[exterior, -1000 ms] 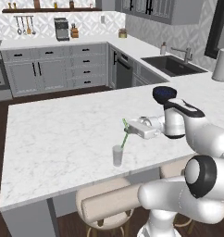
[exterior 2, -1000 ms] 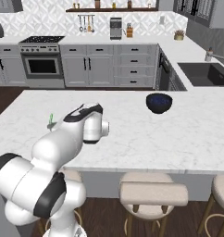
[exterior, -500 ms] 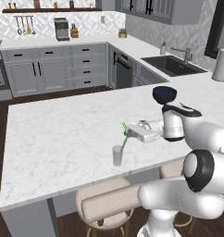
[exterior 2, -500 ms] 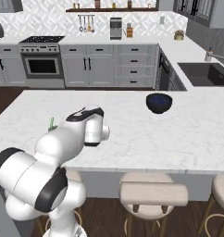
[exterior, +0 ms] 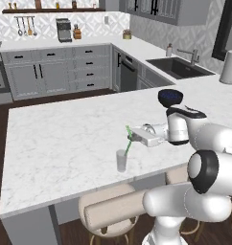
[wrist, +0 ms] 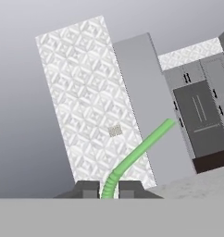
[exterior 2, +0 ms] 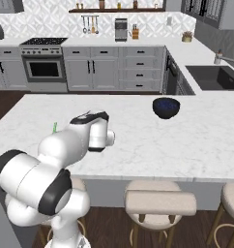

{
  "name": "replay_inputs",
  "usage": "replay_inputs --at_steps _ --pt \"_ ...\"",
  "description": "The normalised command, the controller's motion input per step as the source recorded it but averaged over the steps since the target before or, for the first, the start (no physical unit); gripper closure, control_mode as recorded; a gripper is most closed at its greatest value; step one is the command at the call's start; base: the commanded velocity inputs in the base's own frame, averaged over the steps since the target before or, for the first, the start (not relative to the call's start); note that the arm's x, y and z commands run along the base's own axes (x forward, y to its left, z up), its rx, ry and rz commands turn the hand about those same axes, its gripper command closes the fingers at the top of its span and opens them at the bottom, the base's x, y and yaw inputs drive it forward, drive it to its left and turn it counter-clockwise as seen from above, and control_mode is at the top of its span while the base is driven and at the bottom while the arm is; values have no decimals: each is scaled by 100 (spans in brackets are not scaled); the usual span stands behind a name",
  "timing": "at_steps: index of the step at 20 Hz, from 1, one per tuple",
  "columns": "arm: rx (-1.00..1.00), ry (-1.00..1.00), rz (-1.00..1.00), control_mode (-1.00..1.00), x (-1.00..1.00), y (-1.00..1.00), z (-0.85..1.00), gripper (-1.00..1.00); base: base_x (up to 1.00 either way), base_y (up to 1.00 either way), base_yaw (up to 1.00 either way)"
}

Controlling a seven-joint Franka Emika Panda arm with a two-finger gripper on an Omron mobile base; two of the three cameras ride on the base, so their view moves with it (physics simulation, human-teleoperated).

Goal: Take a straw from the drawer in front and place it inside the glass cup on the dining counter.

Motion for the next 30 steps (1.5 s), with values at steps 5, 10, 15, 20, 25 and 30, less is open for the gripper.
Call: replay_inputs --at_steps 5,10,15,20,25,30 --pt "0 0 0 -100 10 11 -3 100 0 0 0" --pt "0 0 0 -100 -3 5 0 100 0 0 0" --pt "0 0 0 -100 -3 0 0 100 0 0 0" --pt "0 0 0 -100 0 0 2 100 0 0 0" --pt "0 0 0 -100 0 0 6 100 0 0 0" --pt "0 0 0 -100 0 0 3 100 0 0 0"
